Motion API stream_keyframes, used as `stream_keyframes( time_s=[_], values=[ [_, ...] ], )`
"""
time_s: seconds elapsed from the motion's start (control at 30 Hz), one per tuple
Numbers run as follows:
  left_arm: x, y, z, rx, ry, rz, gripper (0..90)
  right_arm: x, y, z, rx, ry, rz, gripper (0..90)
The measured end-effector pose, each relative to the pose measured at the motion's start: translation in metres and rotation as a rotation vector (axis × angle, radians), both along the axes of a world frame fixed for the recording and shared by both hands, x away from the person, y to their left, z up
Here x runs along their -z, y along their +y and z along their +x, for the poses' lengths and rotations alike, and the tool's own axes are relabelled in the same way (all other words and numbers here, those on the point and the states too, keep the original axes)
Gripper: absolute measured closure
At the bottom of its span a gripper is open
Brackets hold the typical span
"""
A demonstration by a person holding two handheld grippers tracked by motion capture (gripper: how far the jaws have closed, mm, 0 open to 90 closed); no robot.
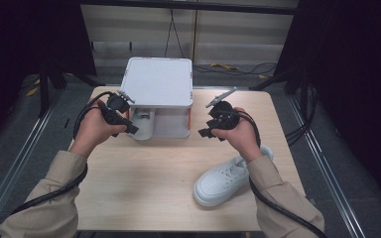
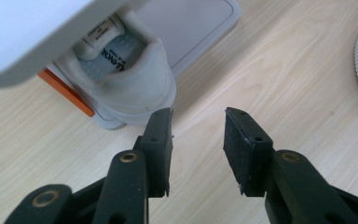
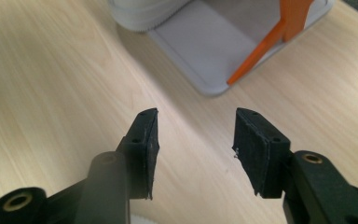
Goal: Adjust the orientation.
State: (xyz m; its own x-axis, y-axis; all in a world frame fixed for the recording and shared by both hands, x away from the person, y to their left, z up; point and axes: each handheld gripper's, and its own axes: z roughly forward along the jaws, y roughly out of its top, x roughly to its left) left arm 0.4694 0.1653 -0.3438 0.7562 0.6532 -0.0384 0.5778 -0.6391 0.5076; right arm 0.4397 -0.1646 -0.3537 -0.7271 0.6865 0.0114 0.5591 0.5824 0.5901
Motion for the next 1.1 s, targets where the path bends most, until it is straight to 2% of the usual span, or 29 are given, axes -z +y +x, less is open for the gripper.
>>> stream_keyframes(
  time_s=[0.17, 0.37, 0.4, 0.53, 0.6, 0.63, 0.67, 0.7, 0.73, 0.87, 1.0, 1.1],
  values=[
    [-0.018, -0.006, 0.015, -0.001, -0.004, -0.010, 67.4, 0.011, -0.013, -0.009, -0.012, 0.030, -0.020, 48.5],
    [-0.036, -0.008, 0.041, -0.040, -0.004, 0.001, 73.4, 0.016, -0.025, -0.015, -0.021, 0.049, -0.031, 47.4],
    [-0.037, -0.008, 0.045, -0.052, -0.006, -0.010, 74.2, 0.017, -0.027, -0.016, -0.021, 0.050, -0.031, 47.3],
    [-0.037, -0.009, 0.060, -0.083, -0.007, 0.000, 80.0, 0.018, -0.032, -0.018, -0.021, 0.061, -0.030, 47.1],
    [-0.035, -0.011, 0.066, -0.098, -0.006, 0.022, 82.1, 0.020, -0.035, -0.019, -0.023, 0.078, -0.039, 46.7],
    [-0.033, -0.011, 0.069, -0.105, 0.013, 0.027, 84.4, 0.021, -0.036, -0.019, -0.028, 0.080, -0.043, 46.6],
    [-0.032, -0.011, 0.073, -0.113, 0.034, 0.014, 84.8, 0.021, -0.037, -0.020, -0.023, 0.092, -0.051, 46.4],
    [-0.032, -0.010, 0.075, -0.132, 0.040, -0.011, 85.6, 0.022, -0.038, -0.020, -0.028, 0.100, -0.062, 46.2],
    [-0.032, -0.010, 0.076, -0.143, 0.033, -0.008, 86.5, 0.023, -0.039, -0.020, -0.029, 0.102, -0.066, 45.9],
    [-0.031, -0.007, 0.079, -0.172, 0.070, -0.024, 89.8, 0.021, -0.046, -0.019, -0.013, 0.136, -0.079, 44.3],
    [-0.030, -0.010, 0.078, -0.193, 0.064, -0.024, 90.0, 0.018, -0.050, -0.019, -0.002, 0.140, -0.103, 44.0],
    [-0.030, -0.011, 0.075, -0.194, 0.050, -0.015, 90.0, 0.017, -0.055, -0.019, 0.013, 0.138, -0.096, 44.0]
  ],
)
